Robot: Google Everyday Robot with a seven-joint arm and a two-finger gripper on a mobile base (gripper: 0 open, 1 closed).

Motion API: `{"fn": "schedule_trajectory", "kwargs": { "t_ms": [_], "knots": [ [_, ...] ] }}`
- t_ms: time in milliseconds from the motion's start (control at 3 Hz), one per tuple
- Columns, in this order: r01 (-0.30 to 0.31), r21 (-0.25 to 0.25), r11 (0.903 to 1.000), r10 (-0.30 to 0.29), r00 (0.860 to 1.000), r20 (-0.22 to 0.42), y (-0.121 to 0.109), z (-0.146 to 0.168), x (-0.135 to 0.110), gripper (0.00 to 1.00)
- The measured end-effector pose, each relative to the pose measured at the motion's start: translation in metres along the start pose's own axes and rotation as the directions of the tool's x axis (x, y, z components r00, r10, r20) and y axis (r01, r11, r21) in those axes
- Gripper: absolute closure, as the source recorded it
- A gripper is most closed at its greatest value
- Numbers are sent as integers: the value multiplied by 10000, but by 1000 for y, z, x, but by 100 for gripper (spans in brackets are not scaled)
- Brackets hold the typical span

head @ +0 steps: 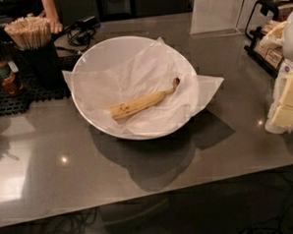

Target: Pick banana from white bowl

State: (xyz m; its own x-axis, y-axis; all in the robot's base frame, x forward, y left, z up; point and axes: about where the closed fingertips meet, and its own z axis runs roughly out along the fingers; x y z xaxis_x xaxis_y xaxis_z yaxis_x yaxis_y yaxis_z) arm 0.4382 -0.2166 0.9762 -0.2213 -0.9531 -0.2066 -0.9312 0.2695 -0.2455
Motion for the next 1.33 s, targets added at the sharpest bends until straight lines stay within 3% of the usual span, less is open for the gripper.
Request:
{"fn": "schedule_trajectory", "kwargs": {
  "t_ms": [333, 667, 1000, 1333],
  "knots": [
    [68, 37, 10000, -68, 10000, 15, -1, -1, -3, 0],
    [1162, -325, 9927, -1158, 9932, 146, 0, 8, -37, 0],
    [2547, -970, 9622, -2473, 9655, 821, 3, 21, -79, 0],
    [3731, -1384, 9174, -3499, 9219, 1661, 5, 33, -118, 0]
  ]
}}
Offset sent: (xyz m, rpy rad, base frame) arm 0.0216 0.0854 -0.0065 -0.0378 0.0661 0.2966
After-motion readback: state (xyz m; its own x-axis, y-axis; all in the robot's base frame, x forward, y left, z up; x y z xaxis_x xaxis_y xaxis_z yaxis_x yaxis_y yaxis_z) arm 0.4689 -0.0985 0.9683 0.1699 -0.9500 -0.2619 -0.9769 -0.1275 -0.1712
